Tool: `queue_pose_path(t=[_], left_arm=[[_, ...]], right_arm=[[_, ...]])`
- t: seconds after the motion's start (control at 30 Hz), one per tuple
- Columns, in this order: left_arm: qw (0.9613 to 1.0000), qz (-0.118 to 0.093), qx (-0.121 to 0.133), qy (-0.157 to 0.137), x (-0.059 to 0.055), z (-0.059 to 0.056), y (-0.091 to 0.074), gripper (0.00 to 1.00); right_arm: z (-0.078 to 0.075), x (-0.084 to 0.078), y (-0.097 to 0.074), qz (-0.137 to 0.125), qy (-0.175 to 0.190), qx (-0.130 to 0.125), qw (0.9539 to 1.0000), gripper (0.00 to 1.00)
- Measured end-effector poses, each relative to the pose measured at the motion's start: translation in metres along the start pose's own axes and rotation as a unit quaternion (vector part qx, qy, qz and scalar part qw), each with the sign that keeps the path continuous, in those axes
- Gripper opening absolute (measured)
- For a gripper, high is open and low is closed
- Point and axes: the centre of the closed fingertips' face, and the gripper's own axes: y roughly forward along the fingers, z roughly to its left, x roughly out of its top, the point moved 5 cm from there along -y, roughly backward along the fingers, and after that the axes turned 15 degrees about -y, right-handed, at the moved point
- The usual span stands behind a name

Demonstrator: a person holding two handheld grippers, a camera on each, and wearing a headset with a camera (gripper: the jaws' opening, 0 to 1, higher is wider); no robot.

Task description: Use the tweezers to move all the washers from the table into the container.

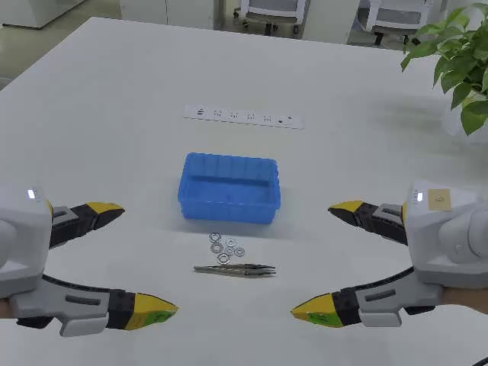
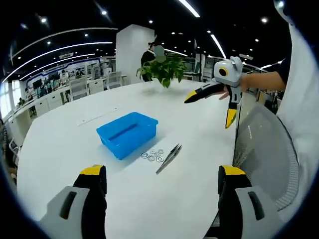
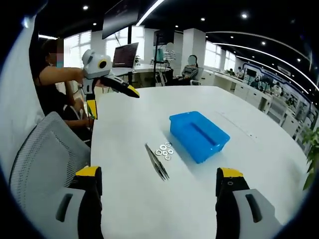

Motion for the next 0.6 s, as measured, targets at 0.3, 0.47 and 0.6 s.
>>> queue_pose_path(t=[0.3, 0.47, 0.6], left_arm=[[1.0000, -0.002, -0.002, -0.001, 0.0018, -0.0010, 0.0016, 0.98], [1.0000, -0.001, -0.006, 0.001, 0.0020, -0.0022, 0.0033, 0.98], [1.0000, 0.000, -0.007, 0.000, 0.0013, -0.0016, 0.0040, 0.98]], right_arm=[[-0.0005, -0.0013, -0.0007, 0.003, 0.001, -0.002, 1.0000, 0.95], [-0.0002, -0.0032, -0.0013, 0.004, 0.003, -0.003, 1.0000, 0.95], [-0.0002, -0.0046, -0.0018, 0.005, 0.005, -0.003, 1.0000, 0.95]])
